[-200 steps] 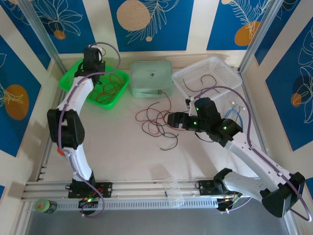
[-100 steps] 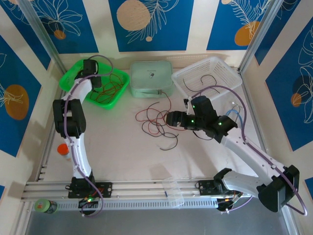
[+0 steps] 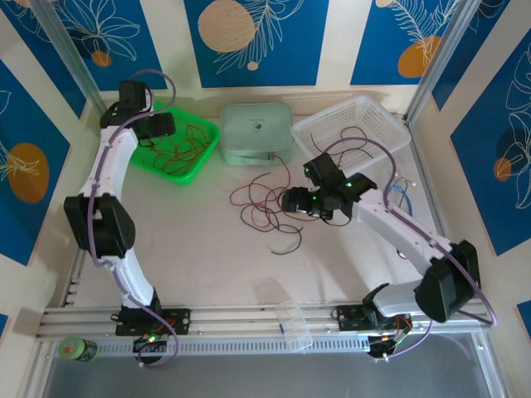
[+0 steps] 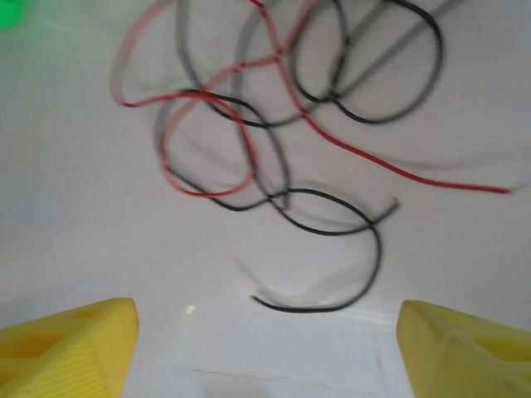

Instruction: Untangle the cables

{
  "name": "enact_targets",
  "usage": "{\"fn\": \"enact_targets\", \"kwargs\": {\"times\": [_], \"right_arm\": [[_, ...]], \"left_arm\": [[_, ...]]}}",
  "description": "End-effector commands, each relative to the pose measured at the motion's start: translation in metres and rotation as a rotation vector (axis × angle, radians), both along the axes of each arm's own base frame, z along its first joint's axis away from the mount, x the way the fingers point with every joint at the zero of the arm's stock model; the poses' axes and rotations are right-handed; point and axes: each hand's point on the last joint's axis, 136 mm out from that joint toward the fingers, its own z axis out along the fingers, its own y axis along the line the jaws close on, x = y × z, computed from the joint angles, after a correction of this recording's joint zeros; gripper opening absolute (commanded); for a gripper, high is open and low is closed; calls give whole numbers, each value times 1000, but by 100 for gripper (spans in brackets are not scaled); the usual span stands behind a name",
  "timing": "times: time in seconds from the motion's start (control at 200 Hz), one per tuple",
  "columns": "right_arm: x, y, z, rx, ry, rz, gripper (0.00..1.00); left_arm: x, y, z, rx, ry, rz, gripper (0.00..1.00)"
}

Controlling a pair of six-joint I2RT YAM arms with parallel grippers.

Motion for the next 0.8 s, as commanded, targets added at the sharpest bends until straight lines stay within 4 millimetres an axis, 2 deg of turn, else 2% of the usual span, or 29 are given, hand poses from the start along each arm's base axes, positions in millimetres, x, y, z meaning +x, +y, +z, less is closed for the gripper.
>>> {"fn": "enact_targets", "kwargs": {"times": [0.0, 0.12, 0.195, 0.29, 0.375, 0.465, 0.535, 0.6, 0.695, 0.795], "right_arm": [[-4, -15, -24, -139, 97, 5, 74], [6, 15, -31, -125, 94, 103, 71], [8, 38, -33, -104, 105, 151, 70], [11, 69, -39, -73, 115, 208, 70], [13, 98, -50, -55, 137, 257, 69], [18, 117, -63, -75, 160, 273, 69], [22, 122, -70, -94, 171, 266, 69], [24, 118, -75, -122, 174, 253, 69], [18, 99, -85, -196, 185, 230, 68], [4, 79, -99, -245, 212, 209, 66]], "left_arm": [[-42, -33, 20, -62, 34, -77, 82], [-78, -58, 35, -56, 26, -141, 83], [-100, -69, 37, -51, 22, -164, 83], [-125, -81, 33, -62, 20, -194, 83], [-143, -84, 25, -73, 24, -199, 83], [-157, -84, 19, -90, 25, -191, 83], [-165, -84, 16, -102, 28, -188, 83], [-171, -86, 15, -111, 32, -195, 83], [-179, -92, 10, -121, 51, -216, 82], [-186, -96, 1, -126, 75, -227, 82]]}}
